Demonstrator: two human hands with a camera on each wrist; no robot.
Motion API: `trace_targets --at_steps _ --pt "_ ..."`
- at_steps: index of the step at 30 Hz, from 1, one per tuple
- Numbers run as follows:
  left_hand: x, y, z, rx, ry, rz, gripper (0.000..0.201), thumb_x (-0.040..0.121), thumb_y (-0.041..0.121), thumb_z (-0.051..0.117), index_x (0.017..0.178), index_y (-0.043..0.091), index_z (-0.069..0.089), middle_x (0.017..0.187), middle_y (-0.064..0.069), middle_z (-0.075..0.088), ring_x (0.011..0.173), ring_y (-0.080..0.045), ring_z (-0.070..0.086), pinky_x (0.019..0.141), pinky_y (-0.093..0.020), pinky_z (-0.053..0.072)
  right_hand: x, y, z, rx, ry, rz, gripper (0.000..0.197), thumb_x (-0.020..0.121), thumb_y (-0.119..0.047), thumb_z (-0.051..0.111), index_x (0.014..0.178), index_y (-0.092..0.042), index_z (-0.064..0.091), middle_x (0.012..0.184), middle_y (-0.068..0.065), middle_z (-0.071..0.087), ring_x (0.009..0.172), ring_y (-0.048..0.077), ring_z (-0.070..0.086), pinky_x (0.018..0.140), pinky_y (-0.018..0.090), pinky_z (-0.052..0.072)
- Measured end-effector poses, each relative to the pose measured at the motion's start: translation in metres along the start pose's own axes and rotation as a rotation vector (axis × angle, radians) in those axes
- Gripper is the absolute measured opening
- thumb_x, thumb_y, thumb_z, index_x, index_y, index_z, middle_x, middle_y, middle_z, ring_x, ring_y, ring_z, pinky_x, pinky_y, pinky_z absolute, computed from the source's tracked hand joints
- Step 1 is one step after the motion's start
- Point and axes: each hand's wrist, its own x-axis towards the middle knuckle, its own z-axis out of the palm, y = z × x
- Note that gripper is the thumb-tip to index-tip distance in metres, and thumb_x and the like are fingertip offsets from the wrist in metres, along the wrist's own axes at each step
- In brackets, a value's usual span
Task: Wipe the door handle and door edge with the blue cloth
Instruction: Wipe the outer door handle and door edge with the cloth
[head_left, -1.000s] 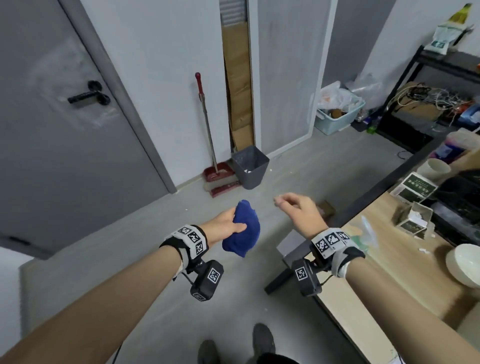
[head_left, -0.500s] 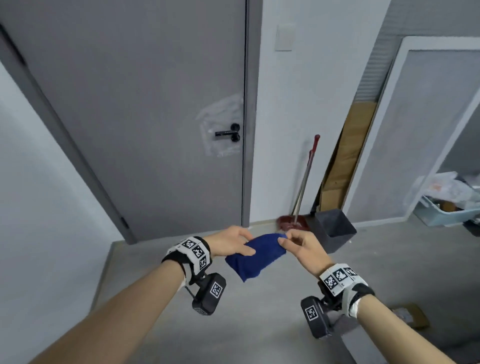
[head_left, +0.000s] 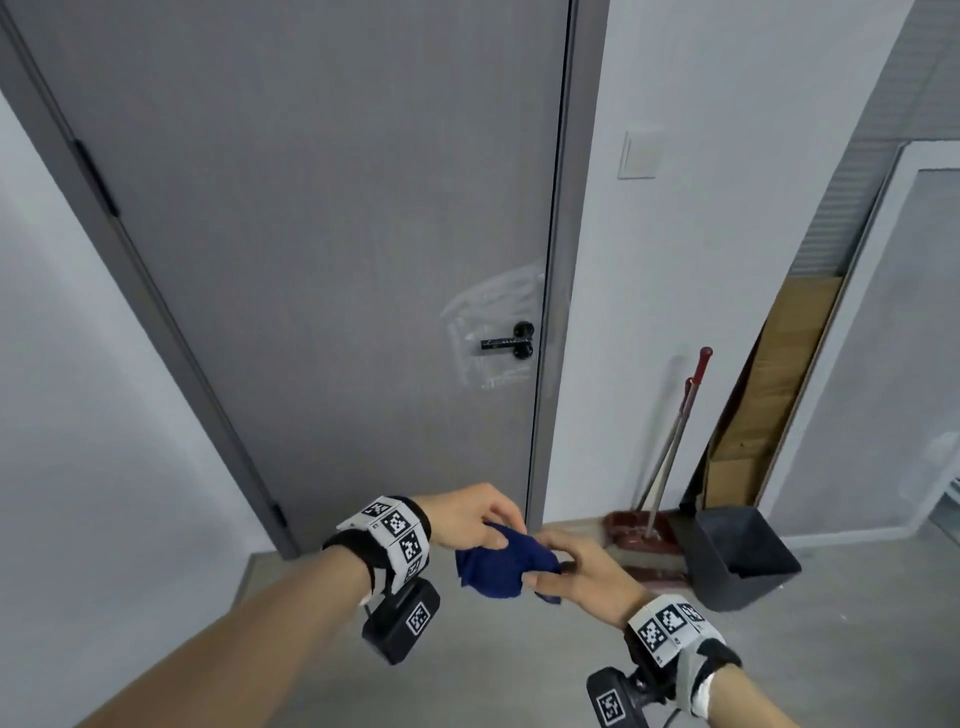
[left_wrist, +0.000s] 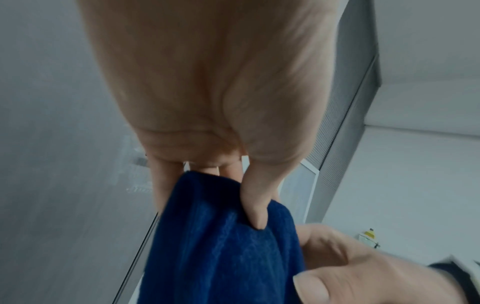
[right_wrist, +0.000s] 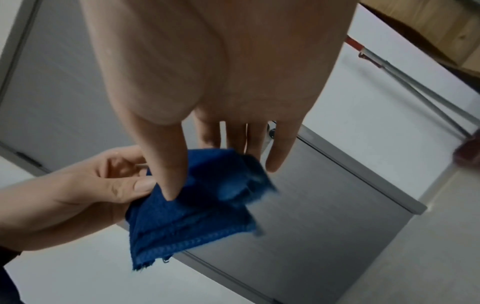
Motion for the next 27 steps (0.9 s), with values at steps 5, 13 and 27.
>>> trace_targets --at_steps 5,13,27 --pt "0.060 -0.021 -0.057 -0.086 0.077 -0.056 0.024 0.092 0.008 0.066 0.115 0.008 0.068 0.103 -0.001 0.071 0.097 -0.014 0.067 0.083 -0.023 0.054 0.065 -0.002 -0.040 0.105 0.090 0.018 0.045 0.075 -0.029 0.078 0.087 0.009 0.056 0.064 0.009 0.054 0.053 0.016 0.048 0.051 0.026 0.036" --pt "0.171 -0.052 -0.142 -0.320 0.324 -0.107 0.024 0.087 0.009 0.072 0.111 0.007 0.068 0.105 -0.010 0.070 0.091 -0.017 0.068 0.078 -0.031 0.059 0.192 -0.024 -0.128 0.355 0.304 -0.017 0.016 0.071 -0.019 0.078 0.081 -0.012 0.068 0.078 0.009 0.069 0.077 0.023 0.065 0.064 0.033 0.052" --pt "0.304 -0.152 -0.284 -0.440 0.468 -0.213 0.026 0.096 0.009 0.057 0.122 0.011 0.060 0.108 -0.002 0.067 0.092 -0.018 0.067 0.071 -0.026 0.052 0.407 -0.041 -0.229 0.025 0.805 -0.105 0.030 0.091 -0.006 0.071 0.077 -0.018 0.047 0.071 0.003 0.049 0.065 0.020 0.045 0.054 0.028 0.043"
